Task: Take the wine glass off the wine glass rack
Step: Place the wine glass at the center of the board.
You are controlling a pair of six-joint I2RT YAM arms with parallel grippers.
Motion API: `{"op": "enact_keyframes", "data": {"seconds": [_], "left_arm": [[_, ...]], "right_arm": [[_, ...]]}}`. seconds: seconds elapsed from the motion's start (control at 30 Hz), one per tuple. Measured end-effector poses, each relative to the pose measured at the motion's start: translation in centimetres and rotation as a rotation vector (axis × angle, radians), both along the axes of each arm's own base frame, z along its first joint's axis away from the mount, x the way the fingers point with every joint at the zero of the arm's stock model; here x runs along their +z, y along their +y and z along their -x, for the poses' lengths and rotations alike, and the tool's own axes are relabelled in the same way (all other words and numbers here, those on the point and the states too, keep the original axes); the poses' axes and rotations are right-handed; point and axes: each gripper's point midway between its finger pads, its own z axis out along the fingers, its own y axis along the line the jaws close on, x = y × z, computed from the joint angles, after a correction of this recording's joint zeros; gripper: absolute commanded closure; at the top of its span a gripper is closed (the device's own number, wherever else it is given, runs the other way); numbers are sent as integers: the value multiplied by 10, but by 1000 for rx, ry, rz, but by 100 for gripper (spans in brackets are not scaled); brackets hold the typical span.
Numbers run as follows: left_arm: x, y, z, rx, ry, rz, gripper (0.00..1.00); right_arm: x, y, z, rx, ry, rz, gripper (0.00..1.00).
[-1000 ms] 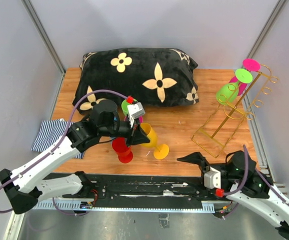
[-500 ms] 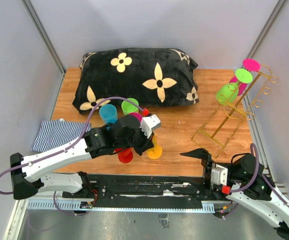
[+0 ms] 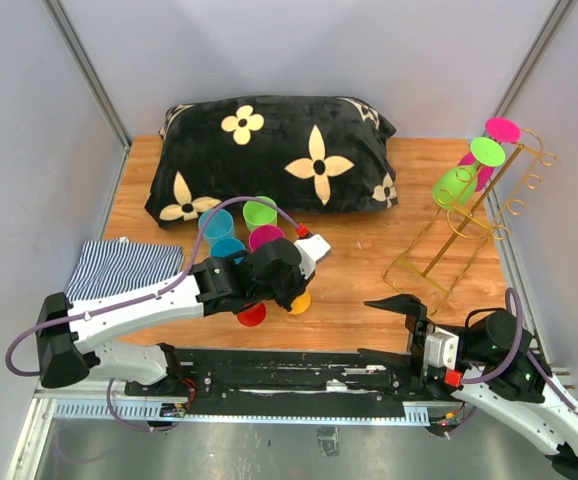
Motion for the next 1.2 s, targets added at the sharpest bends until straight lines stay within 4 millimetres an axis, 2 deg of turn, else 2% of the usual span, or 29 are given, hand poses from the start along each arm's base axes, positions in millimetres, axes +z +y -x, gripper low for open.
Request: {"op": "enact_keyframes", "data": {"seconds": [0.33, 0.57, 0.93, 1.2], "left_arm": [[-23, 6, -7, 43, -1, -73, 100], [-24, 9, -11, 69, -13, -88, 99], [-35, 9, -6, 48, 20, -119, 94], [-35, 10, -8, 59, 23, -136, 72]], "right_arm": [[0, 0, -1, -4, 0, 0, 13], [-2, -1, -3, -21, 4, 4, 13], [3, -4, -2, -26, 3, 1, 13], [1, -5, -3, -29, 7, 8, 12]]}}
